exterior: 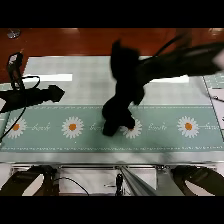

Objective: Fold the shirts.

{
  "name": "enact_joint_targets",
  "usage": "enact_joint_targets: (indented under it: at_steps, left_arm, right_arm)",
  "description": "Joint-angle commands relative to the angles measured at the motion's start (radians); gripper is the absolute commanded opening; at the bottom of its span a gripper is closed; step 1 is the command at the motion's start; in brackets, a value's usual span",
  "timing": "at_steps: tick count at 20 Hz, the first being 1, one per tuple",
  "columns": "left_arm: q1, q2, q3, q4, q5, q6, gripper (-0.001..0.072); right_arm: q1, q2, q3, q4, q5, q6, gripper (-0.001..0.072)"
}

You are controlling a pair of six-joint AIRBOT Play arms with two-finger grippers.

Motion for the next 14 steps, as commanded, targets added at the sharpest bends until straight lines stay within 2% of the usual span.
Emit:
enact_joint_targets:
  at_steps: [1, 4, 5, 6, 7, 9, 11, 14]
  left_arm:
    - [0.025, -0.010, 0.000, 0.005, 0.027, 0.015, 0.0701]
    - [0.024, -0.010, 0.000, 0.004, 0.028, 0.015, 0.0702]
    - [0.024, -0.010, 0.000, 0.005, 0.028, 0.016, 0.0701]
    - [0.024, -0.010, 0.000, 0.005, 0.029, 0.016, 0.0702]
    - [0.024, -0.010, 0.000, 0.004, 0.031, 0.017, 0.0702]
    - [0.021, -0.010, 0.000, 0.001, -0.013, 0.025, 0.0702]
    - [0.032, -0.010, 0.000, 0.005, -0.108, 0.027, 0.0702]
    - [0.083, -0.046, -0.002, 0.004, -0.350, 0.026, 0.0702]
  right_arm:
    - [0.153, -0.231, -0.093, 0.133, -0.102, 0.011, 0.0031]
    - [0.226, -0.389, -0.093, 0.273, -0.179, -0.013, 0.0031]
    - [0.226, -0.415, -0.093, 0.329, -0.178, -0.025, 0.0057]
    - [0.216, -0.422, -0.093, 0.356, -0.162, -0.026, 0.0299]
    - [0.193, -0.412, -0.093, 0.349, -0.134, -0.039, 0.0626]
    - [0.113, -0.356, -0.093, 0.302, -0.052, -0.040, 0.0634]
    - [-0.011, -0.242, -0.093, 0.192, 0.032, -0.037, 0.0634]
    - [-0.243, -0.047, -0.102, -0.159, 0.126, 0.060, 0.0633]
